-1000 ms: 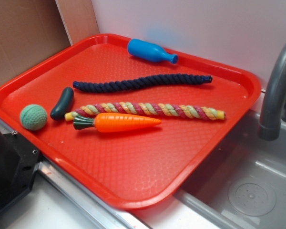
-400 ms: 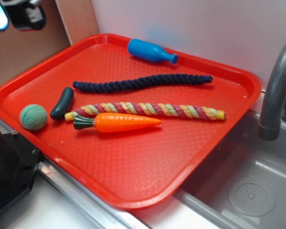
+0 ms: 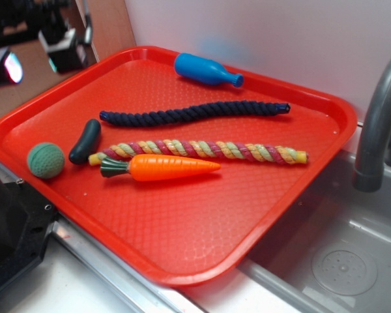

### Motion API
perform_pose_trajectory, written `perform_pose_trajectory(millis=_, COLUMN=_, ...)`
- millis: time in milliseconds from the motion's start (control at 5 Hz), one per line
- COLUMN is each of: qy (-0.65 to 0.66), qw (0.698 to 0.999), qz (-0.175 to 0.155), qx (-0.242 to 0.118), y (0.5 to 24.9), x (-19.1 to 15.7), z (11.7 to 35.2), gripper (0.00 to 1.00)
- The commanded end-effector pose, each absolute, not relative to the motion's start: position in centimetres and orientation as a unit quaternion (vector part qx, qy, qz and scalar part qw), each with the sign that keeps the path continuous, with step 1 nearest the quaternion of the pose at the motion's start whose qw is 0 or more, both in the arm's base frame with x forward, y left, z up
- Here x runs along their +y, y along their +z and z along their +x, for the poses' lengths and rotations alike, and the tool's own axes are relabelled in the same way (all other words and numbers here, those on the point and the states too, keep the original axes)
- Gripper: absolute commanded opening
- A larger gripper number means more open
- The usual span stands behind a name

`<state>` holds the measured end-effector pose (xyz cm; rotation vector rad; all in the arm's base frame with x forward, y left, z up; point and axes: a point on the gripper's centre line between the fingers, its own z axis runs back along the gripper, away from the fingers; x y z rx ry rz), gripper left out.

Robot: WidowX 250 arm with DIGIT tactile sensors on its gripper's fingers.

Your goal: Grab the plastic pickle.

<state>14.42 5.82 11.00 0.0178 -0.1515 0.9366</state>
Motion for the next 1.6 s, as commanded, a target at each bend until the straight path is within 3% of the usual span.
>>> perform_pose_trajectory(millis=0, qy=0.397, qw=0.913, qz=0.019, qx=-0.090, y=7.3, x=7.5, z=14.6, gripper=1.00)
perform_pose_trajectory(millis=400, qy=0.308, qw=0.950, qz=0.008, qx=-0.057, y=3.9, x=7.2, z=16.9, gripper=1.00)
perform_pose_trajectory(millis=600, qy=0.279, qw=0.960, qz=0.022, qx=-0.033, y=1.2, x=5.7, z=18.3, gripper=1.00)
perform_pose_trajectory(millis=800, qy=0.272, qw=0.962, qz=0.031, qx=-0.023, y=0.3, x=4.6, z=18.6, gripper=1.00)
perform_pose_trajectory(millis=1000, qy=0.271, qw=0.961, qz=0.045, qx=-0.006, y=0.3, x=4.4, z=18.4, gripper=0.00)
perform_pose_trajectory(millis=1200, qy=0.231, qw=0.973, qz=0.019, qx=0.016, y=4.4, x=5.1, z=17.7, gripper=0.00)
perform_pose_trajectory(millis=1400, qy=0.166, qw=0.986, qz=-0.019, qx=-0.003, y=9.2, x=5.7, z=16.7, gripper=0.00)
